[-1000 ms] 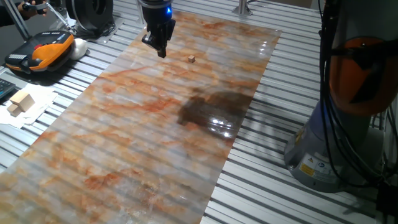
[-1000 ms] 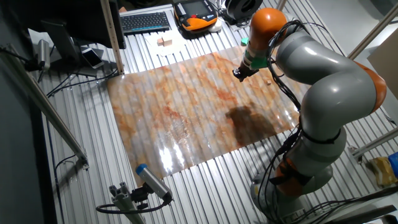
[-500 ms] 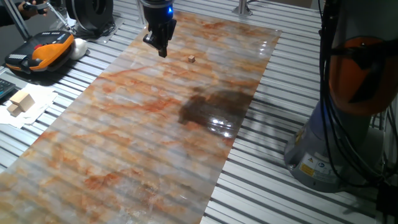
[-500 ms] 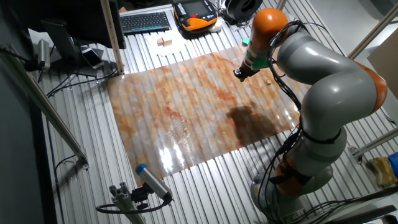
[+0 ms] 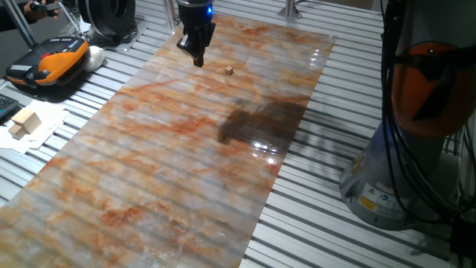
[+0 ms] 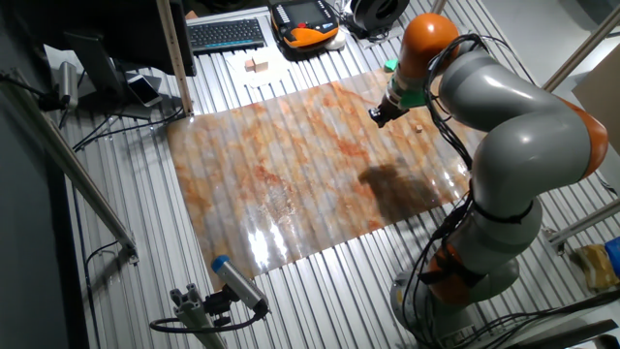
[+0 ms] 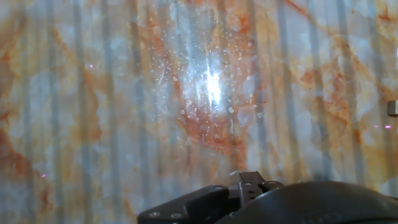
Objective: Pick up the small block on the left and move it to the right
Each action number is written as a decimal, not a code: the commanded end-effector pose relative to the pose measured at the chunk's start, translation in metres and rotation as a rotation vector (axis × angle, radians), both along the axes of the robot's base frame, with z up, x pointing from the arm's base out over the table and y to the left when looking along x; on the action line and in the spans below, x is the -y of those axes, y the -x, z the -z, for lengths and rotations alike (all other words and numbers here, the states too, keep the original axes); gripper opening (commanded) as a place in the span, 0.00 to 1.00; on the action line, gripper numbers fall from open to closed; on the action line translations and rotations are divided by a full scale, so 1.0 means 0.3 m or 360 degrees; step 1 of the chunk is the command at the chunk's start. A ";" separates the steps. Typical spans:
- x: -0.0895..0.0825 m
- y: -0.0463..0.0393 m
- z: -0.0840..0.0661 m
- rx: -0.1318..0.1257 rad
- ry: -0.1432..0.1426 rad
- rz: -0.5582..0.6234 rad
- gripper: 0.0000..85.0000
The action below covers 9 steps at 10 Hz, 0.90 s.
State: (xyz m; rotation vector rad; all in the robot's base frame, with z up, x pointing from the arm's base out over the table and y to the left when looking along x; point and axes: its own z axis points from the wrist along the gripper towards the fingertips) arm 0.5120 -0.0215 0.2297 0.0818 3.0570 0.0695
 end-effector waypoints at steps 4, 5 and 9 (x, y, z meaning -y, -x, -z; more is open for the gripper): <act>0.038 0.008 0.011 0.0023 0.0009 -0.0013 0.00; 0.046 0.010 0.012 0.0026 0.0026 -0.0011 0.00; 0.087 0.003 0.009 -0.0008 0.0075 -0.0037 0.00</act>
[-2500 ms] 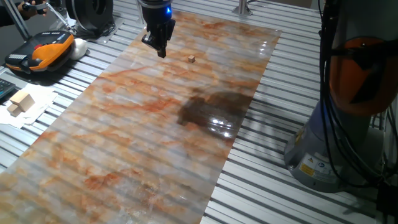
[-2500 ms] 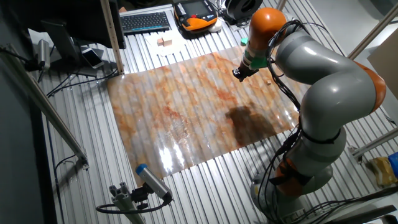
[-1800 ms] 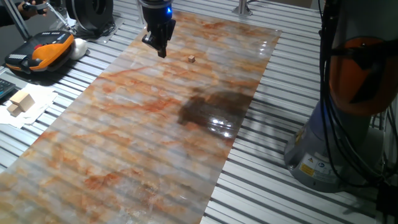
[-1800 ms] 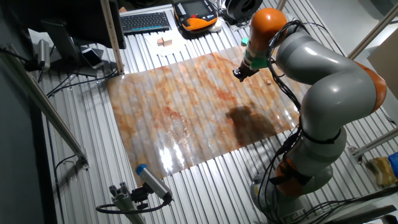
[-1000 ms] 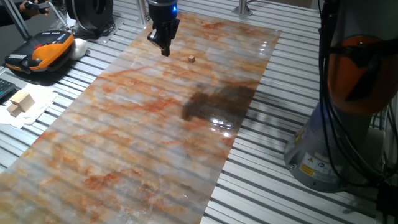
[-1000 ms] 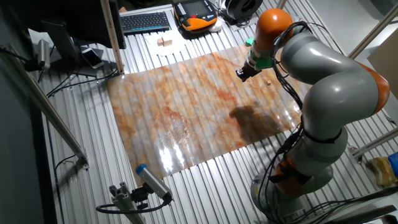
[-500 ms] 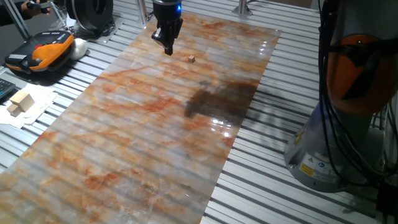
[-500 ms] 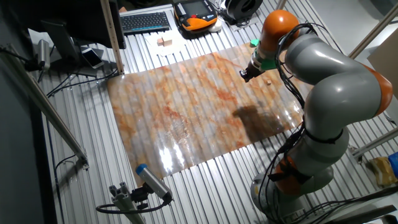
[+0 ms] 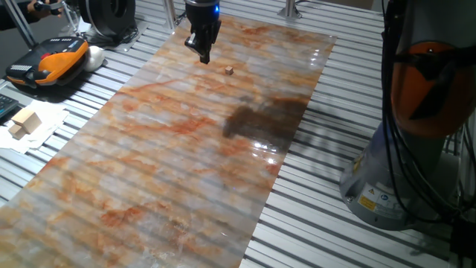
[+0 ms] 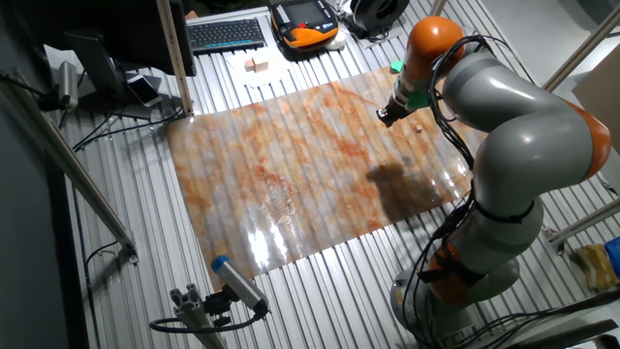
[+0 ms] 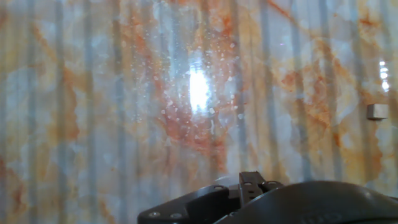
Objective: Pick up the small block on the left and move it to the right
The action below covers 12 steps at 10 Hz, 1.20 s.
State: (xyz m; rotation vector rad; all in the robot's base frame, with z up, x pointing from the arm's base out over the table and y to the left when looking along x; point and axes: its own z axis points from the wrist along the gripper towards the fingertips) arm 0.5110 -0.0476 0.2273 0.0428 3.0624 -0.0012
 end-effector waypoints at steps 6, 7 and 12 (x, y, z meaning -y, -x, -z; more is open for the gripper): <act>0.041 -0.013 0.026 -0.0044 -0.0013 -0.0002 0.00; 0.058 -0.017 0.027 -0.0044 -0.0020 -0.0012 0.00; 0.098 -0.023 0.040 -0.0035 -0.0022 -0.0032 0.00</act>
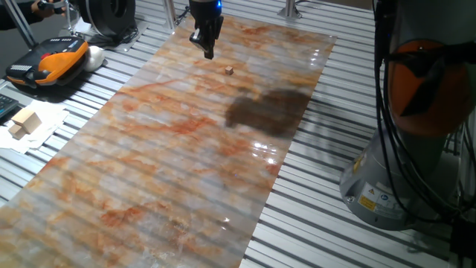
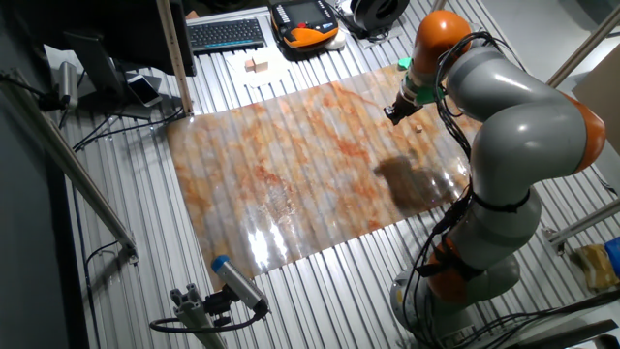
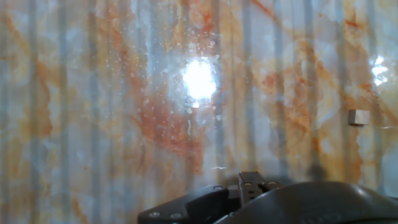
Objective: Pick up the small block on the left and move it to the right
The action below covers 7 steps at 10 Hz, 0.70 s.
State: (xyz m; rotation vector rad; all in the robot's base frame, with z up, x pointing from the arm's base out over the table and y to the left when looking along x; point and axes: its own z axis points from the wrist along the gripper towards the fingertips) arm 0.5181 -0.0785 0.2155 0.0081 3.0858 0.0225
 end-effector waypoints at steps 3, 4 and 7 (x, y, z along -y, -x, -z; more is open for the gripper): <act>0.054 -0.021 0.006 0.0000 -0.0011 -0.0037 0.00; 0.071 -0.028 0.012 0.0003 -0.0013 -0.0050 0.00; 0.138 -0.037 0.023 0.0011 -0.0023 -0.0082 0.00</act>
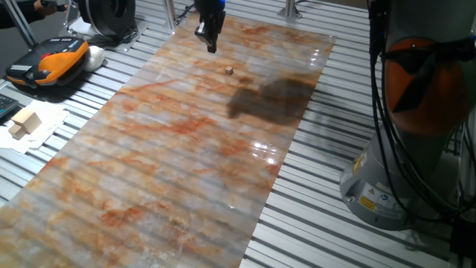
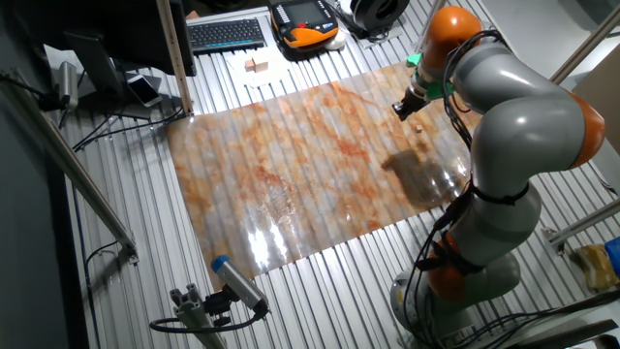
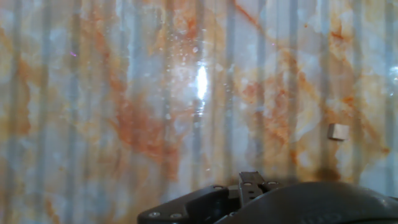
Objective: Pick up the small block on the left and move it to the right
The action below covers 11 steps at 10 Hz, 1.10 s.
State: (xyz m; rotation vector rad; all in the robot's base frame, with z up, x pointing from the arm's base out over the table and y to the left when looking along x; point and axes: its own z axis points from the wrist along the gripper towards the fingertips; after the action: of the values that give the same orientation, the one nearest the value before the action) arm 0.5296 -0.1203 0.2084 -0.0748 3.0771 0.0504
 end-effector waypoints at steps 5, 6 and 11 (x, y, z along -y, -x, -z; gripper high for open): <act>0.098 -0.009 0.046 0.0012 -0.0022 -0.0046 0.00; 0.115 -0.011 0.052 0.0015 -0.0019 -0.0056 0.00; 0.183 -0.013 0.070 0.0016 -0.0022 -0.0085 0.00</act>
State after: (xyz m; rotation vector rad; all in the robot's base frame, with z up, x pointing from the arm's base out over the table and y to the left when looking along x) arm 0.5337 -0.1757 0.1875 -0.1563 3.0640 0.0734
